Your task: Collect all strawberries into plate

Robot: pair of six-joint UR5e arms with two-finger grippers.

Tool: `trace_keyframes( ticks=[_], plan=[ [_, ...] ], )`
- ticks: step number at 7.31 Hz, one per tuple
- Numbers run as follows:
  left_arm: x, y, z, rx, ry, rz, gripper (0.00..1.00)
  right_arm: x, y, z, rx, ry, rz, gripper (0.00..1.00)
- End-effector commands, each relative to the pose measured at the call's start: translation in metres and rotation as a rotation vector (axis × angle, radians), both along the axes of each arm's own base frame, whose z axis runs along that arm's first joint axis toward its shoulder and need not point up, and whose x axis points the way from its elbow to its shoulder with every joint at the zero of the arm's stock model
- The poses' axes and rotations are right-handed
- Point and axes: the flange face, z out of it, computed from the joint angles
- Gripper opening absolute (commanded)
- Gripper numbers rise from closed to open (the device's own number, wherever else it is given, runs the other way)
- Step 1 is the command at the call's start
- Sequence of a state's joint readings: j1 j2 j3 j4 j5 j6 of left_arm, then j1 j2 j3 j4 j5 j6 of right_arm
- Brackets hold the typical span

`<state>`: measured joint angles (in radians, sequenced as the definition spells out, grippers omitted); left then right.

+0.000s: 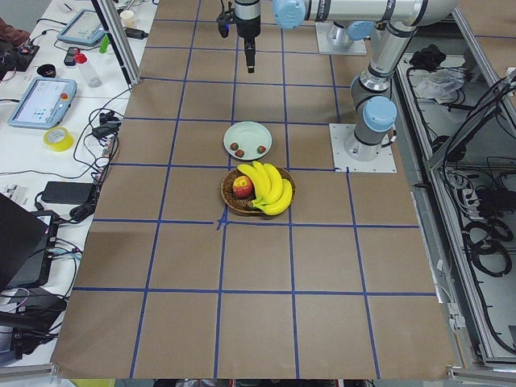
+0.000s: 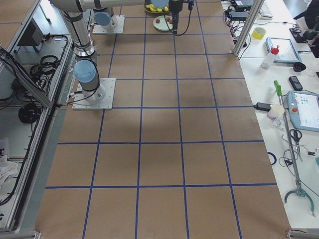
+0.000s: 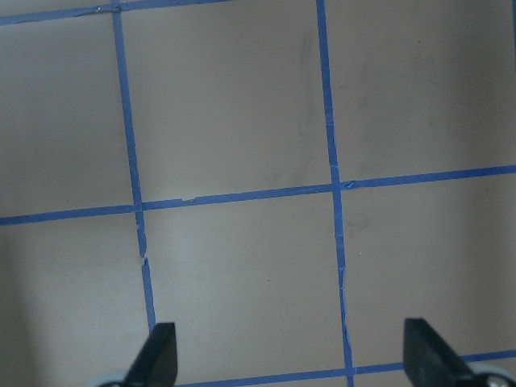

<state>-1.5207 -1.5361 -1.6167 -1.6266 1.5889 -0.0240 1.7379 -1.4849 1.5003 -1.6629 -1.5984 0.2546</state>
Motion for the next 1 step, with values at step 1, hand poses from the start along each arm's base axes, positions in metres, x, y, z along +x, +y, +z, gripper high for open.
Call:
trace_keyframes(
  ticks=[1],
  plan=[
    [0.0001,-0.0006,-0.0015,-0.001,0.001,0.003,1.0,0.0,0.0,0.0,0.0,0.0,0.0,1.0]
  ],
)
